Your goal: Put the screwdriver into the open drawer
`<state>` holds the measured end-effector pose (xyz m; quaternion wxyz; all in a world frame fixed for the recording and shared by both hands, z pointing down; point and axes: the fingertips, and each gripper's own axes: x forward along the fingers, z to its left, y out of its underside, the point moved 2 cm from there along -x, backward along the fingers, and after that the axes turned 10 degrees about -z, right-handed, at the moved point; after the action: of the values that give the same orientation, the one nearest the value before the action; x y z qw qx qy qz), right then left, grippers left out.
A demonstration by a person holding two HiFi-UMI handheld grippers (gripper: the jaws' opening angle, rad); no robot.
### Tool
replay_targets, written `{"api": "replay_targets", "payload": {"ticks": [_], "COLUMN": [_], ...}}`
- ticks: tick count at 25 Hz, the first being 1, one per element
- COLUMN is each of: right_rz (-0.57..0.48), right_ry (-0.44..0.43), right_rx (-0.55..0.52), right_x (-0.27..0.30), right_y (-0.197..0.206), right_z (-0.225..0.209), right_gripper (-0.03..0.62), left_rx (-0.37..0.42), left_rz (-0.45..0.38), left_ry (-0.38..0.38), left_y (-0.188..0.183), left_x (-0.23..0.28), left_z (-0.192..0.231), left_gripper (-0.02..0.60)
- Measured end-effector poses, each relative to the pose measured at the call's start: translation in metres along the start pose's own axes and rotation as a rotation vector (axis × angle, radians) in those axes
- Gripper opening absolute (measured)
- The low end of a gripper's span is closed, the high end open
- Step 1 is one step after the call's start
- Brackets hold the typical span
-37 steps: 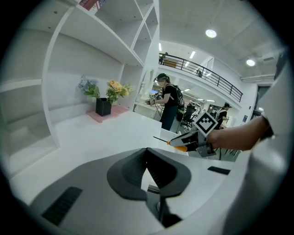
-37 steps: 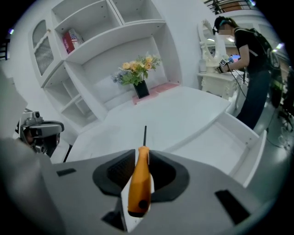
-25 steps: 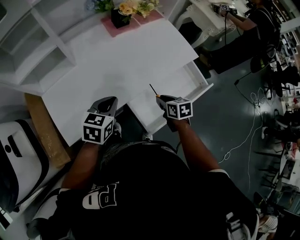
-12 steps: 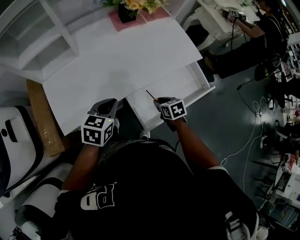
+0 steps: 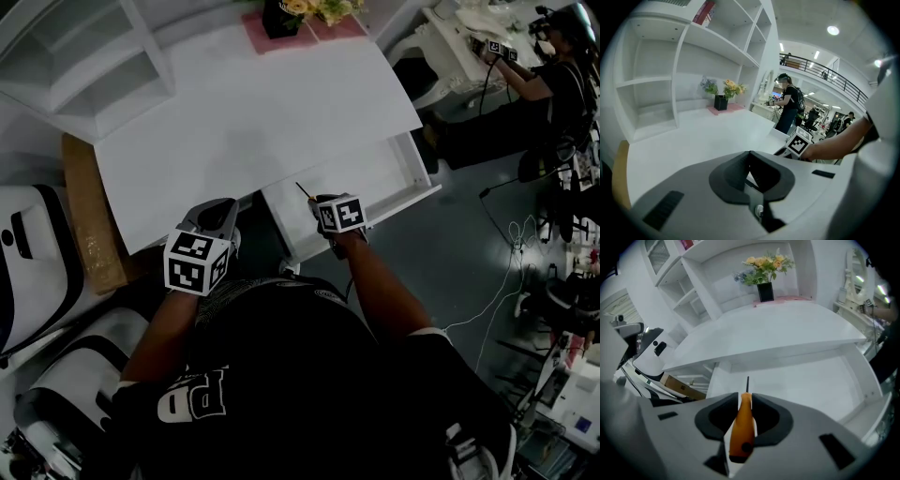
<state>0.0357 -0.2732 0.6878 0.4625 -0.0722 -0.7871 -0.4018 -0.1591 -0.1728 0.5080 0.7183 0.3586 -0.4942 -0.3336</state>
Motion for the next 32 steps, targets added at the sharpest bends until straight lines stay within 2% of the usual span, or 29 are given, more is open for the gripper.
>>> {"api": "replay_targets", "payload": {"ticks": [5, 15, 25, 32], "right_rz": [0.017, 0.051, 0.155, 0.209], "right_ry": [0.018, 0.054, 0.063, 0.049], "right_rx": [0.067, 0.057, -0.054, -0.060], "right_x": [0.017, 0.045, 0.064, 0.076], "right_y": [0.003, 0.004, 0.021, 0.034], "right_z": [-0.005, -0.016, -0.013, -0.017], "right_gripper": [0.098, 0.098, 0.097, 0.080], "left_rx": [-0.022, -0.014, -0.034, -0.069], "left_rz": [0.011, 0.014, 0.029, 0.038], "left_ry": [-0.003, -0.010, -0.023, -0.024], "left_y": [0.005, -0.004, 0.003, 0.006], "left_x": [0.000, -0.004, -0.004, -0.002], "left_z": [0.004, 0.018, 0.028, 0.028], "left_gripper": [0.011, 0.011, 0.011, 0.011]}}
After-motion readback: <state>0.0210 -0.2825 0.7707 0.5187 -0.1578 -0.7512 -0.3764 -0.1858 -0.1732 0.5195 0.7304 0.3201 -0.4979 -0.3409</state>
